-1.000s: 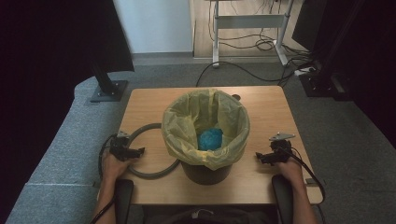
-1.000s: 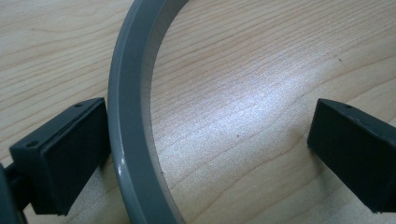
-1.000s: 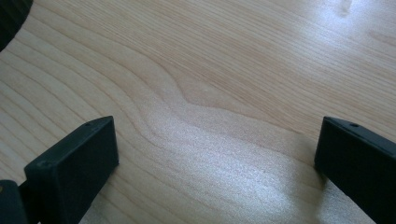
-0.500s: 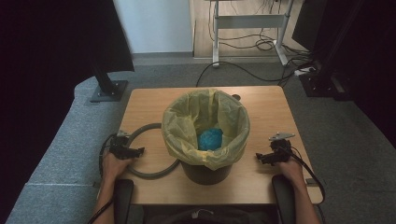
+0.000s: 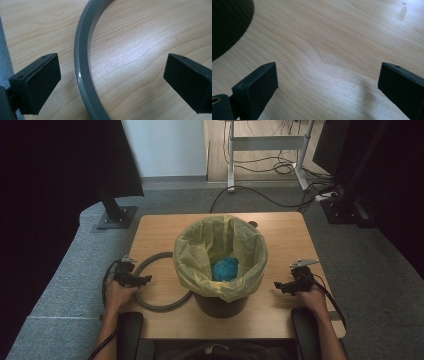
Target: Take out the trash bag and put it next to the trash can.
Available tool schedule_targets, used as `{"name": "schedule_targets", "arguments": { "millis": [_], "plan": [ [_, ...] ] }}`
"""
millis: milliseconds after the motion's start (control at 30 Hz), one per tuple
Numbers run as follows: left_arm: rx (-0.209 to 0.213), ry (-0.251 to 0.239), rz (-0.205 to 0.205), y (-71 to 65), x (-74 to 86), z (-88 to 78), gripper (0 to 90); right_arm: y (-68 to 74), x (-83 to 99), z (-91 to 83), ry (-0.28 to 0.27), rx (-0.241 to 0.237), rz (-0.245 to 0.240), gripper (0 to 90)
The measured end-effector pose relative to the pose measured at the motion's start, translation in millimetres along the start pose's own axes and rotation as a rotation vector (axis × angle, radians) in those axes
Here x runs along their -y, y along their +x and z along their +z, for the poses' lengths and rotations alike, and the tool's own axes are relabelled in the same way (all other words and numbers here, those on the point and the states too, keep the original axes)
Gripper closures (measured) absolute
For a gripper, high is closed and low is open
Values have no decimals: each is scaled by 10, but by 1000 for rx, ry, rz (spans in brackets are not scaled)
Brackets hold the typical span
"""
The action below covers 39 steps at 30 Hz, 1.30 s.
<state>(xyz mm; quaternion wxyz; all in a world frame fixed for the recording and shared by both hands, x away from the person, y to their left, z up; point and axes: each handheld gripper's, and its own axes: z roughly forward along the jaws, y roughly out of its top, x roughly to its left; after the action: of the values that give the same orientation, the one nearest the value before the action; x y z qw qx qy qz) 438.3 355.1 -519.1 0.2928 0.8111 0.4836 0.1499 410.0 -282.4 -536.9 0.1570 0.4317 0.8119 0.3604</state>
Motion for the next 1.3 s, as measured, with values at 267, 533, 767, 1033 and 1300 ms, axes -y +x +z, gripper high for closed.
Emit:
{"name": "schedule_targets", "arguments": {
  "millis": [267, 533, 767, 1033, 1300],
  "plan": [
    [96, -26, -5, -96, -136, -223, 25, 38, -109, -137, 6, -34, 1, 34],
    [168, -44, 25, -230, -280, -414, 18, 140, -254, -292, 25, -72, -37, 28],
    [188, -41, 69, -373, -390, -579, 47, 203, -396, -460, 2, -114, -67, 27],
    [220, -67, 120, -513, -528, -810, 53, 296, -563, -656, -20, -152, -94, 26],
    [270, -105, 188, -700, -711, -1061, 53, 419, -768, -860, -38, -194, -134, 25]
  ]
}}
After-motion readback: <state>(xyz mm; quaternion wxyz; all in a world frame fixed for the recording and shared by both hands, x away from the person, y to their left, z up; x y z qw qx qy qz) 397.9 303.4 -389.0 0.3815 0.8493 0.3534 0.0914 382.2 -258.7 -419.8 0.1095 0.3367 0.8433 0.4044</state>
